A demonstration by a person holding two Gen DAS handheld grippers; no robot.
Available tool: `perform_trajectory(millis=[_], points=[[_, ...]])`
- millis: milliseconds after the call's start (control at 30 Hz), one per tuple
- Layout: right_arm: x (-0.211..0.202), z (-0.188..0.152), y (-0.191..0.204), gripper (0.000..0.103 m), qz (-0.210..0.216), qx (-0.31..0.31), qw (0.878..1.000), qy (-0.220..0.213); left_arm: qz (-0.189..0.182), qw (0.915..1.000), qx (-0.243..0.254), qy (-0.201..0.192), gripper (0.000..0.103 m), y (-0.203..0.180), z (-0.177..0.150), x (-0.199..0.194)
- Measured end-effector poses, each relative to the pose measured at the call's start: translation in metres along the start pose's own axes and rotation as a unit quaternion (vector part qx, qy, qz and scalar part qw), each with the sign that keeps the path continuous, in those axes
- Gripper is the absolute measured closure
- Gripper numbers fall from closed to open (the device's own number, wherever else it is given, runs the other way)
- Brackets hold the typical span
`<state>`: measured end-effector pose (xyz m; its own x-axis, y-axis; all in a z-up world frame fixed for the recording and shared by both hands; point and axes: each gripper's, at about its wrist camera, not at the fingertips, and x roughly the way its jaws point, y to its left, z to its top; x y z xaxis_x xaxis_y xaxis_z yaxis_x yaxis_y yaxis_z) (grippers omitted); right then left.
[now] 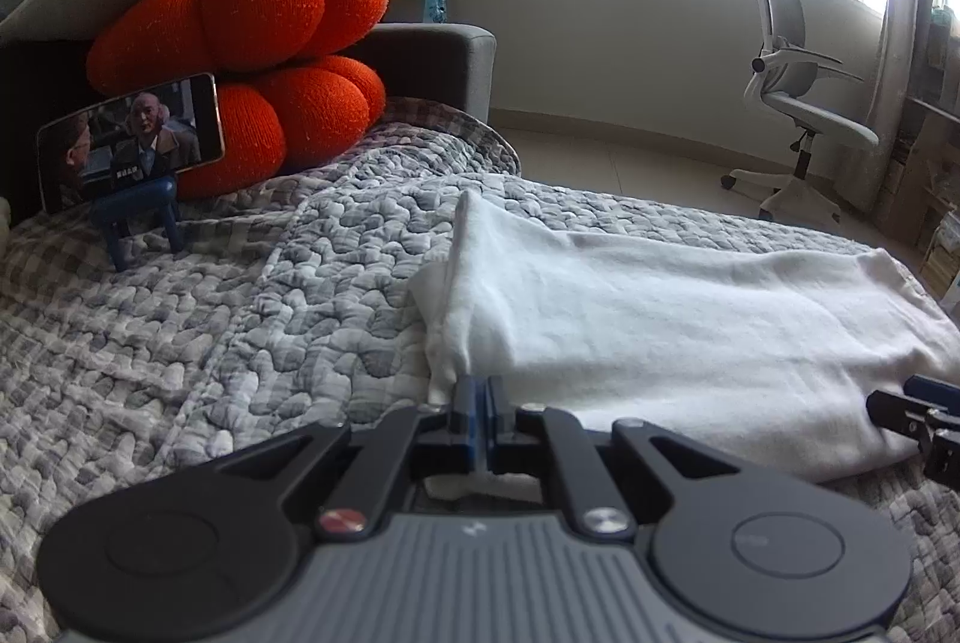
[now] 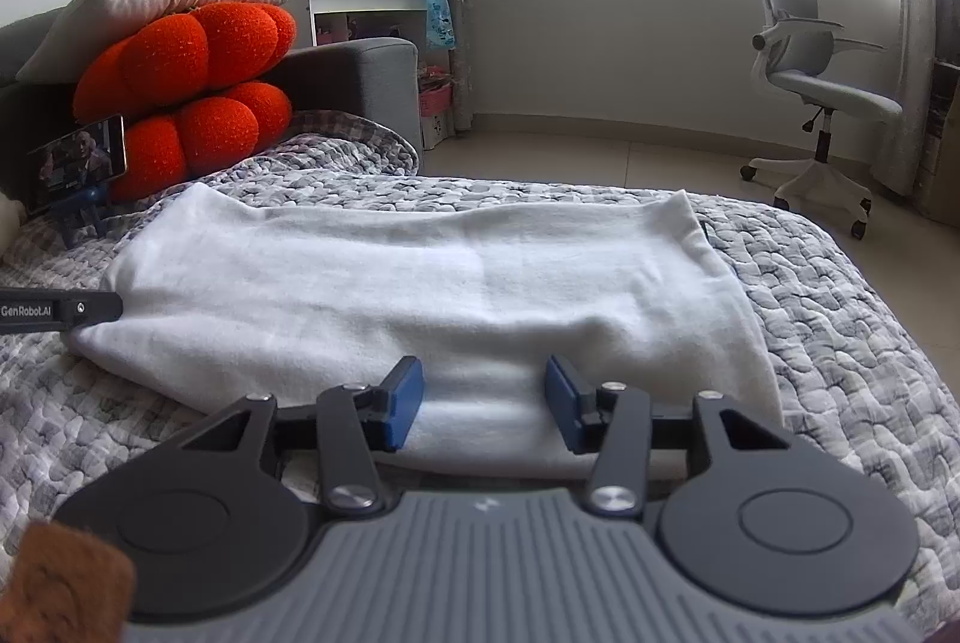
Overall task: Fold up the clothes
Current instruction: 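Hold the shirt edge with the left gripper and pull it straight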
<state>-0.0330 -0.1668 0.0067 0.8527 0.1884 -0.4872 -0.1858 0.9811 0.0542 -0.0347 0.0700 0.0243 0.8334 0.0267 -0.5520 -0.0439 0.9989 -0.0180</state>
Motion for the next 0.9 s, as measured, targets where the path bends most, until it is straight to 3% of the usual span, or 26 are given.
perform_trajectory(millis=[333,700,900], points=[[0.002,0.000,0.006,0.047,-0.009,-0.007,1.000,0.001,0.023,0.9989,0.025,-0.031,0.098,-0.011,-0.012,-0.001],[-0.002,0.001,0.009,0.043,-0.016,0.009,1.000,-0.006,0.038,0.9974,0.046,-0.040,0.098,-0.018,-0.015,0.000],[0.004,0.013,0.027,0.042,0.008,0.015,1.000,-0.025,0.041,0.9971,0.050,-0.040,0.098,-0.020,-0.016,0.000]])
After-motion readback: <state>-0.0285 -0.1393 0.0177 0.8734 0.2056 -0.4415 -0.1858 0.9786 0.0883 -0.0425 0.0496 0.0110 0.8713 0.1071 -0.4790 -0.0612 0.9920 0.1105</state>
